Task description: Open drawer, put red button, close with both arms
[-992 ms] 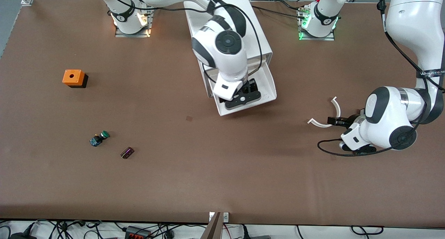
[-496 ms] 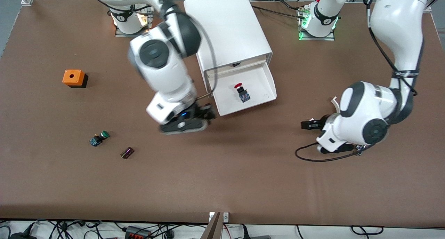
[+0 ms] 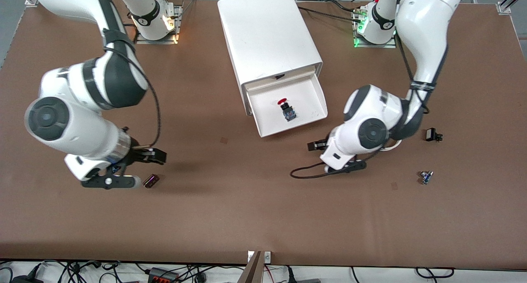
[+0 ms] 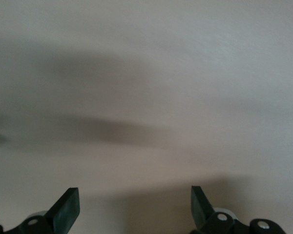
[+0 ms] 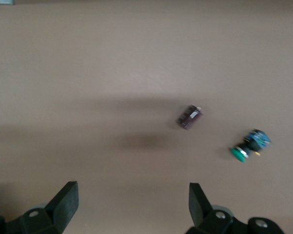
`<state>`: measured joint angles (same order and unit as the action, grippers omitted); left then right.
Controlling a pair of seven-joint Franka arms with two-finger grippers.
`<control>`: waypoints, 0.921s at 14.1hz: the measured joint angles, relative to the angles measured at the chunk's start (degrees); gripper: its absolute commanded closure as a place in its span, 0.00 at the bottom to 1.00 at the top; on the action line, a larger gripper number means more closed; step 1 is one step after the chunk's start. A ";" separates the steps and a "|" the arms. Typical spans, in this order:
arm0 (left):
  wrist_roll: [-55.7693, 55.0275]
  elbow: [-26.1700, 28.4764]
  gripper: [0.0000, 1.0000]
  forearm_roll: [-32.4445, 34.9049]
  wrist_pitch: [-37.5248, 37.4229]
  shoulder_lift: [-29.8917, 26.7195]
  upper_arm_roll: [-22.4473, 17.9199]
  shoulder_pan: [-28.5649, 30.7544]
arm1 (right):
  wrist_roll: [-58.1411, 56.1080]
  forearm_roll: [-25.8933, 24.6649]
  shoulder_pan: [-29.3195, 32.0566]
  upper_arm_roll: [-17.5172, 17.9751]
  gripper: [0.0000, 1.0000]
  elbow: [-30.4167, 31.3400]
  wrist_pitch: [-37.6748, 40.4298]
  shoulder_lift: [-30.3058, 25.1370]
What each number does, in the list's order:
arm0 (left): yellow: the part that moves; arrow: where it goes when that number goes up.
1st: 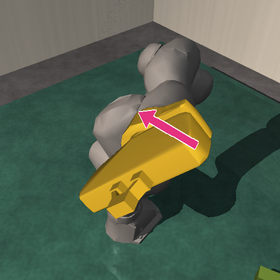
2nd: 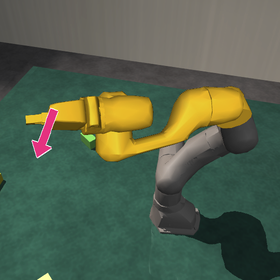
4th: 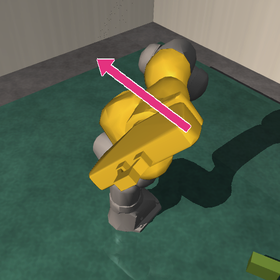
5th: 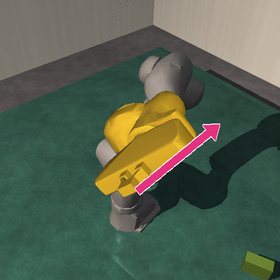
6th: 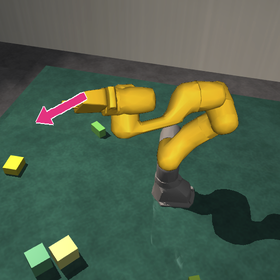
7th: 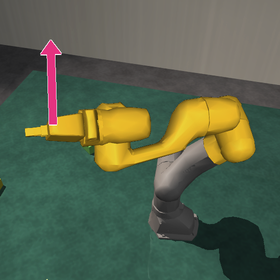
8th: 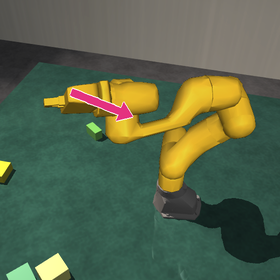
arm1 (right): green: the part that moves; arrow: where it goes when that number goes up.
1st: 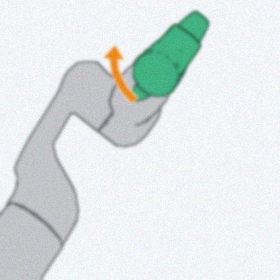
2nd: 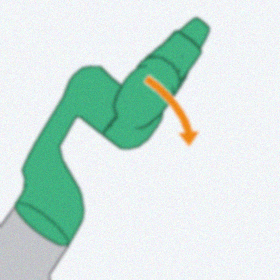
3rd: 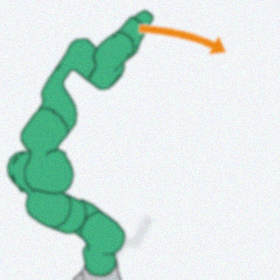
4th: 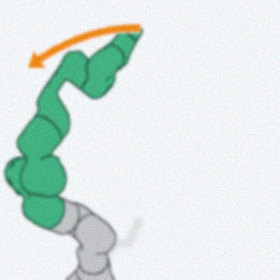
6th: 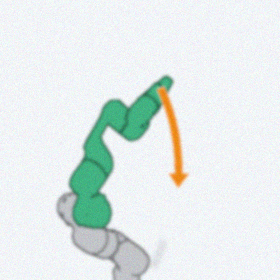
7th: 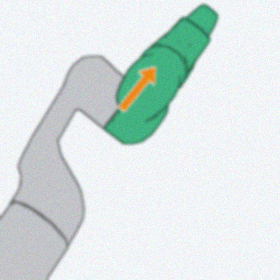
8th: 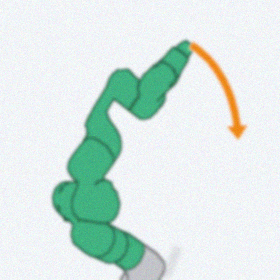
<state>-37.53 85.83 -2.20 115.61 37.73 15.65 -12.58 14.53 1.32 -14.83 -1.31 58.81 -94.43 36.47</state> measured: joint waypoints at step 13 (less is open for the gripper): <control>-16.74 8.76 0.00 -0.05 2.25 -1.83 8.62 -5.32 | -11.08 -0.03 15.03 0.07 0.00 10.82 6.89 -15.69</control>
<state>-54.26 94.59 -2.25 117.86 35.90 24.27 -17.90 3.45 1.30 0.20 -1.24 69.63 -87.54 20.78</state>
